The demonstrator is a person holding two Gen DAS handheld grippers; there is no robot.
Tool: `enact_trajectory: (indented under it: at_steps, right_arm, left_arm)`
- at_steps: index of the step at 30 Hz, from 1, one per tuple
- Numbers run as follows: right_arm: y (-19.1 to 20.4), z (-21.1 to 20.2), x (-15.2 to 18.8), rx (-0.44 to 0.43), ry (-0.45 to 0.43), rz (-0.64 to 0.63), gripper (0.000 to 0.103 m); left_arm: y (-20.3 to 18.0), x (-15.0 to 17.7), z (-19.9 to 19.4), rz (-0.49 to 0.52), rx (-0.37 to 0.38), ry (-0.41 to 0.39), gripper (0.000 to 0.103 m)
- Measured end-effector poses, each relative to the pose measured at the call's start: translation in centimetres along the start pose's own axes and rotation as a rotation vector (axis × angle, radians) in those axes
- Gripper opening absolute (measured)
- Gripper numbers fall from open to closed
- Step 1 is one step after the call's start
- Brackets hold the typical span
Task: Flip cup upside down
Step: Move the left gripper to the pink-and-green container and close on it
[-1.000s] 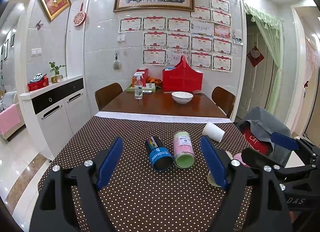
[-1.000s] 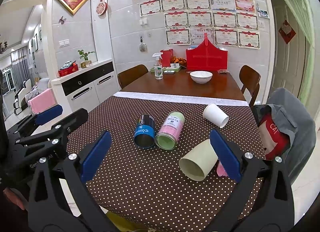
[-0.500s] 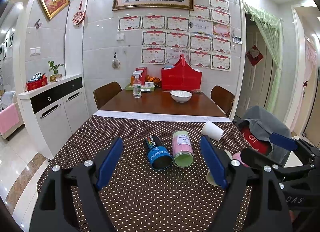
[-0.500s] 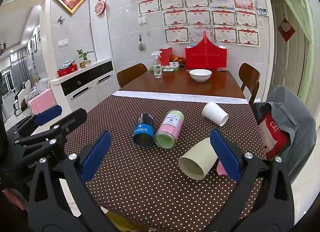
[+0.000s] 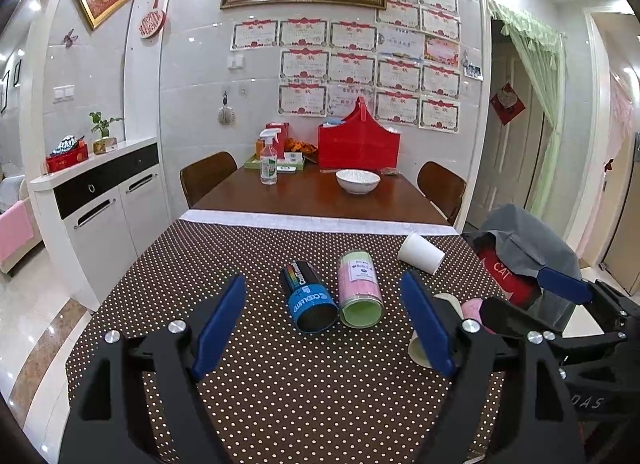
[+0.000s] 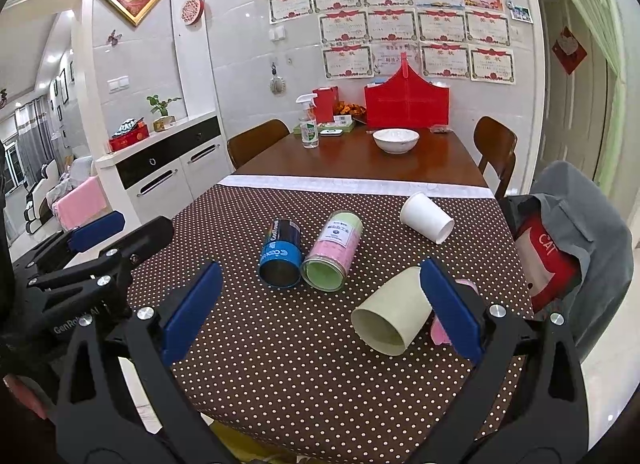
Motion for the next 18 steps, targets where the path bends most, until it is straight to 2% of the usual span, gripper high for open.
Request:
enact_trajectory:
  at_steps: [10,18]
  right_arm:
    - [-1.7,2.8,0.8,0.025,0.081,0.038,0.097]
    - [-4.0,6.4,1.5,0.058,0.163,0.077,0.097]
  left_arm:
    - [-0.1,0.4,3.2,-0.005,0.014,0.084,0.079]
    - [-0.5,1.1,7.7,-0.028,0.052,0.183,0.079]
Point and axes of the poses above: each gripper's, at about its wrist camera, not at the fingertips, and z roughly the way its jaws point, y to its left, x to its underside, the point moved 8 cm from there along z, roughly the way its jaws point, and after that the axes turned 15 degrees about x, right-handed, at the moved point
